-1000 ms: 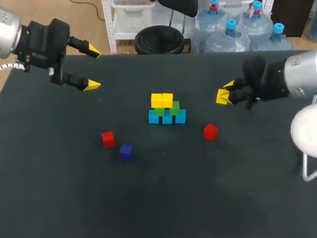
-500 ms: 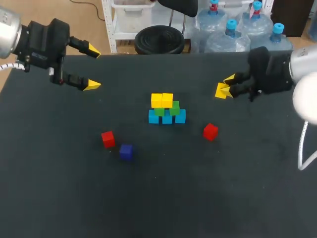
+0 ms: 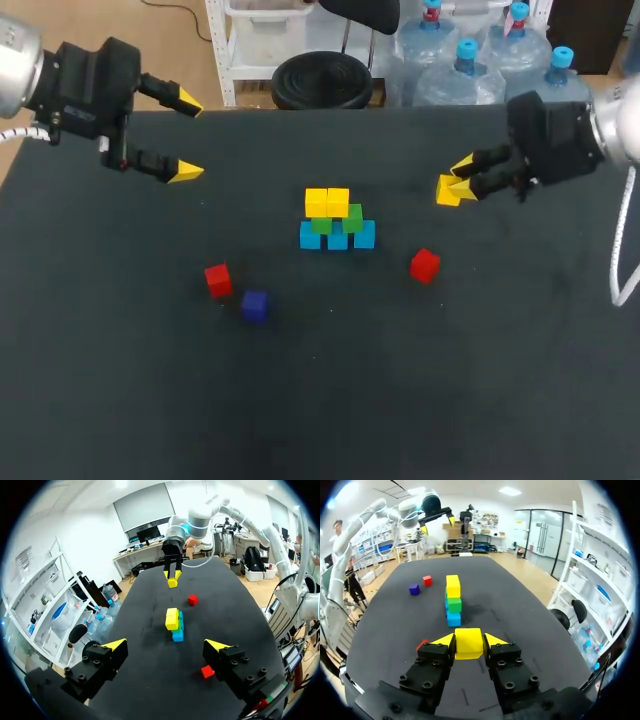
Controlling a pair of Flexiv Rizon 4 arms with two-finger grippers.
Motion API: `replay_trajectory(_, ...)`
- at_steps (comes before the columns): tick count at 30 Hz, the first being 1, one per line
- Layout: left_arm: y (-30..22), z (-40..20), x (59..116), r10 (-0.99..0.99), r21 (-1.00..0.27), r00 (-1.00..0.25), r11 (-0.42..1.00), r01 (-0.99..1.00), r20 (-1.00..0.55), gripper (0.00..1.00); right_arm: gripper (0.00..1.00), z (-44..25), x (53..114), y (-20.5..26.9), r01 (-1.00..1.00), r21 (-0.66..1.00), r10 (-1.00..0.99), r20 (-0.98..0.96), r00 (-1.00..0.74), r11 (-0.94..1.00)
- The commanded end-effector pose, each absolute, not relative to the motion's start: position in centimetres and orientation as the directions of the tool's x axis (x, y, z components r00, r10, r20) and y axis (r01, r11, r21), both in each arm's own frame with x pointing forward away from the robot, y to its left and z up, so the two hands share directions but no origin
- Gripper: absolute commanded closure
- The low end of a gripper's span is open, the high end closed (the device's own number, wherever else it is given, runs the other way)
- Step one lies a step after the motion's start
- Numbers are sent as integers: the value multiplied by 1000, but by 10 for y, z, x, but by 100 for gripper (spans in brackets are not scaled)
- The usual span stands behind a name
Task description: Place the blue cubes, place green cubes on the blue cubes, place the yellow cubes on the green cubes, then place the red cubes on the yellow cubes, and place purple cube on the red cubes.
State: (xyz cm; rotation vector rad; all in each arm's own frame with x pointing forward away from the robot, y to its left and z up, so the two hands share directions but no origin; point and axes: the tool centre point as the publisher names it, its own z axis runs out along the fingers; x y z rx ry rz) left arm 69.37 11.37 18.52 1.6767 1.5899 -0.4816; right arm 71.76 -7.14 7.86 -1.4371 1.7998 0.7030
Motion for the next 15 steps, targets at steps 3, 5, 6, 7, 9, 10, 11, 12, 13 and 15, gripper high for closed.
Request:
replay_trajectory(3, 115, 184, 693, 671, 270, 158, 66, 961, -724, 0, 100, 75, 722, -70, -996, 89, -583, -808, -86, 25)
replay_trajectory(5, 115, 184, 693, 671, 270, 158, 66, 961, -724, 0, 100, 75, 722, -69, -997, 82, -586, -808, -70, 5)
replay_trajectory(6, 115, 184, 693, 671, 270, 158, 66, 961, -724, 0, 100, 75, 722, -68, -997, 79, -587, -807, -65, 2)
replay_trajectory(7, 115, 184, 693, 671, 270, 158, 66, 961, -724, 0, 100, 76, 722, -68, -997, 75, -588, -807, -59, -4)
replay_trajectory(9, 115, 184, 693, 671, 270, 158, 66, 961, -724, 0, 100, 77, 722, -66, -998, 63, -594, -803, -43, -13)
replay_trajectory(10, 115, 184, 693, 671, 270, 158, 66, 961, -724, 0, 100, 78, 722, -65, -998, 56, -597, -801, -33, -19)
replay_trajectory(11, 115, 184, 693, 671, 270, 158, 66, 961, -724, 0, 100, 78, 721, -64, -998, 49, -600, -800, -25, -24)
replay_trajectory(12, 115, 184, 693, 671, 270, 158, 66, 961, -724, 0, 100, 79, 721, -62, -999, 45, -602, -798, -20, -27)
replay_trajectory(13, 115, 184, 693, 671, 270, 158, 66, 961, -724, 0, 100, 80, 721, -61, -999, 41, -604, -797, -14, -31)
replay_trajectory(15, 115, 184, 693, 671, 270, 158, 66, 961, -724, 0, 100, 81, 720, -59, -999, 35, -608, -794, -9, -32)
